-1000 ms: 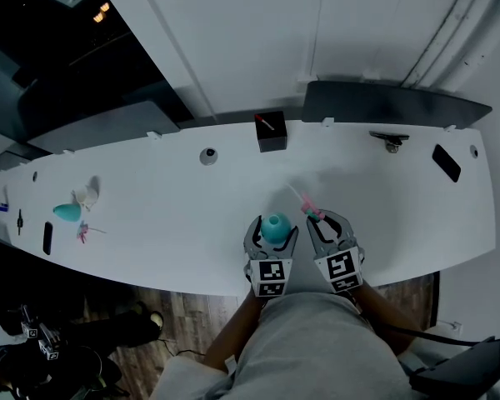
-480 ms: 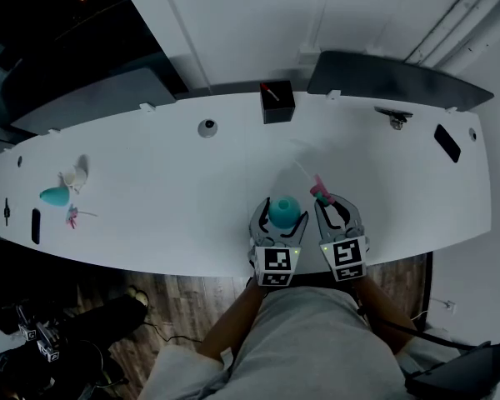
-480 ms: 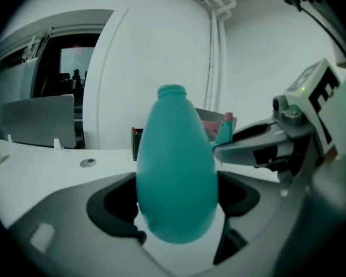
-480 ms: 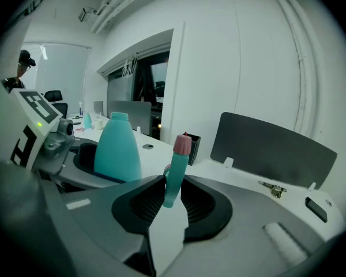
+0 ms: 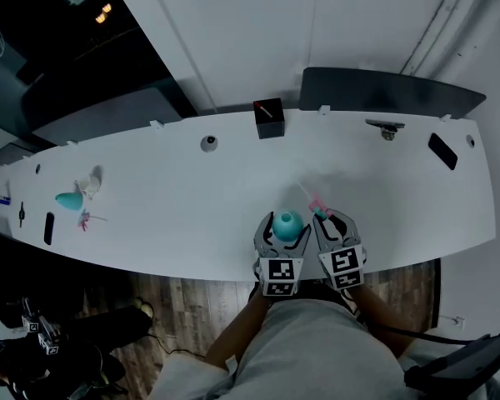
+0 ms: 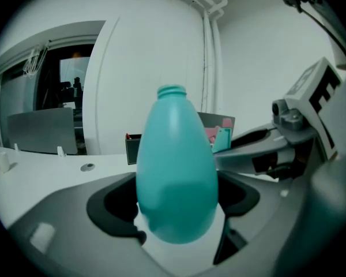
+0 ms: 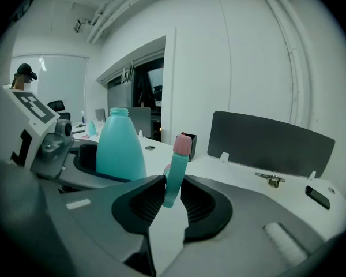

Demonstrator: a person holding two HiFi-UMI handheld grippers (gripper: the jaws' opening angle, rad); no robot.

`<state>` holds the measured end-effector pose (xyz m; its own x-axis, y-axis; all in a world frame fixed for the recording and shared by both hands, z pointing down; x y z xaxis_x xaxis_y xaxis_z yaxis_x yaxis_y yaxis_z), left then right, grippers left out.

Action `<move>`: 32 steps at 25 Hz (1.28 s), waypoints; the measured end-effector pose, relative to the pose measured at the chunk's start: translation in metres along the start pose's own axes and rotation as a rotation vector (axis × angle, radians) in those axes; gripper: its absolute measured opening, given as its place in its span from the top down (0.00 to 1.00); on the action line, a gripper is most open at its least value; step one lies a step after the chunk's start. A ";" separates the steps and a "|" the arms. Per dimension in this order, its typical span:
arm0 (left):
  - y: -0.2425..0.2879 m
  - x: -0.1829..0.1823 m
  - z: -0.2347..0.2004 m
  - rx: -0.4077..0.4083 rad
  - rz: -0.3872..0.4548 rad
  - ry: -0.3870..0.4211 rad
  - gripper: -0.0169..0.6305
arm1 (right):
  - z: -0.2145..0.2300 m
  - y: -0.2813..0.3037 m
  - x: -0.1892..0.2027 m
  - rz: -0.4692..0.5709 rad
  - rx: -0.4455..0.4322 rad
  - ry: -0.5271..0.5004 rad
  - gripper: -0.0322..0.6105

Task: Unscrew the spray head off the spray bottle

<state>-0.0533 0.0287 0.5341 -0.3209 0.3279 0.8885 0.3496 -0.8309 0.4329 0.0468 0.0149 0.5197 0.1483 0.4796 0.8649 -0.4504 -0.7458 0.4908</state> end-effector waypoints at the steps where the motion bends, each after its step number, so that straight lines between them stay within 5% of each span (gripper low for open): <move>1: 0.000 -0.001 0.006 -0.004 -0.002 0.006 0.36 | 0.004 -0.005 0.001 0.005 -0.002 0.003 0.81; 14: -0.029 0.006 0.077 -0.079 -0.043 0.002 0.36 | 0.040 -0.074 0.040 0.008 -0.060 0.027 0.81; 24: -0.049 0.015 0.077 -0.113 -0.061 0.008 0.36 | 0.038 -0.087 0.057 -0.026 -0.090 0.069 0.81; 32: -0.050 0.009 0.048 -0.081 -0.034 0.033 0.36 | 0.027 -0.083 0.030 0.042 -0.052 0.101 0.81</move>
<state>-0.0315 0.0942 0.5274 -0.3605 0.3430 0.8674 0.2657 -0.8537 0.4480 0.1127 0.0784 0.5081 0.0398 0.4943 0.8684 -0.4999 -0.7426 0.4456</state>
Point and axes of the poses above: the fingertips, and each gripper's own axes: y forward along the fingers, z to its right, x out of its underside, the point moved 4 cm from there along -y, backward along the fingers, and after that the axes turned 11 degrees about y, right-handed, at the moved point
